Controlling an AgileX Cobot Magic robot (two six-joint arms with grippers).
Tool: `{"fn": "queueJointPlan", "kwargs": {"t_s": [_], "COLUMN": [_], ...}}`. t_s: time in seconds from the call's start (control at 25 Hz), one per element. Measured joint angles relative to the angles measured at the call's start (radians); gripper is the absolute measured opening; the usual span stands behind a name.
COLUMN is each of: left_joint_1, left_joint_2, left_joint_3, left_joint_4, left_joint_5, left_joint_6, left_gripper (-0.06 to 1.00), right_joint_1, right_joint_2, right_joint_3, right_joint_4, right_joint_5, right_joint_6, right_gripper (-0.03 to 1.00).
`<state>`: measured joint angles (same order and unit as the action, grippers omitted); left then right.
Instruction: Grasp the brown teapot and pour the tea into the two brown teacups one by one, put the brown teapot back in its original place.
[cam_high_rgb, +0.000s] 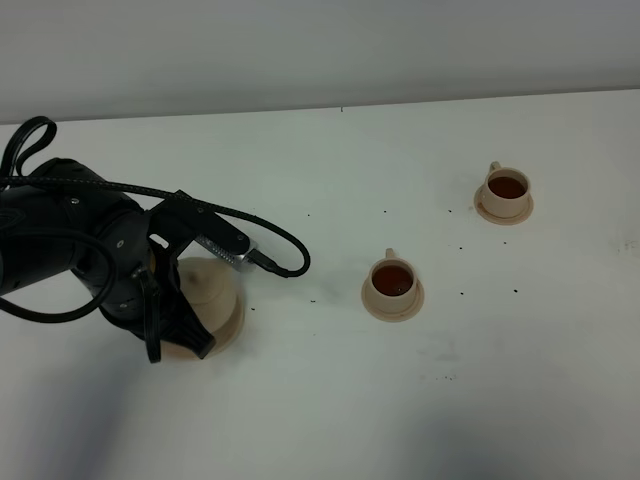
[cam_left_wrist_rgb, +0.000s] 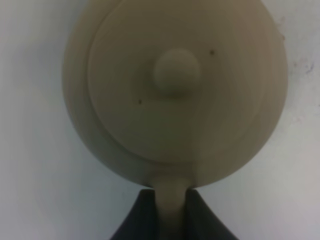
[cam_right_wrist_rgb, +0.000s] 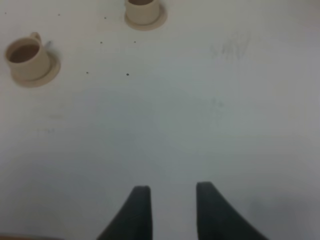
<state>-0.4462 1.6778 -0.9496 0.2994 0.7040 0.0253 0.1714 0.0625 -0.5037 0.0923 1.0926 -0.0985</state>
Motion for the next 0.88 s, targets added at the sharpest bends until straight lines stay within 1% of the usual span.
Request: {"fn": "queueJointPlan", "kwargs": {"t_s": [0.2, 0.4, 0.6, 0.72, 0.8, 0.88], "left_joint_1": [0.027, 0.041, 0.043, 0.047, 0.047, 0.047], "left_joint_2": [0.0, 0.0, 0.0, 0.0, -0.003, -0.012], "left_joint_3": [0.069, 0.102, 0.104, 0.083, 0.061, 0.043], "left_joint_4": [0.0, 0.006, 0.085, 0.104, 0.101, 0.085], "left_joint_5": [-0.068, -0.146, -0.196, -0.192, -0.169, -0.145], "left_joint_6": [-0.017, -0.025, 0.003, 0.066, 0.144, 0.254], "left_gripper": [0.12, 0.12, 0.12, 0.12, 0.12, 0.12], "right_joint_1": [0.0, 0.0, 0.0, 0.0, 0.0, 0.0], "right_joint_2": [0.0, 0.0, 0.0, 0.0, 0.0, 0.0], "right_joint_3": [0.0, 0.0, 0.0, 0.0, 0.0, 0.0], "right_joint_4": [0.0, 0.0, 0.0, 0.0, 0.0, 0.0], "right_joint_5": [0.0, 0.0, 0.0, 0.0, 0.0, 0.0], "right_joint_6": [0.0, 0.0, 0.0, 0.0, 0.0, 0.0], "right_gripper": [0.24, 0.24, 0.24, 0.24, 0.24, 0.24]}}
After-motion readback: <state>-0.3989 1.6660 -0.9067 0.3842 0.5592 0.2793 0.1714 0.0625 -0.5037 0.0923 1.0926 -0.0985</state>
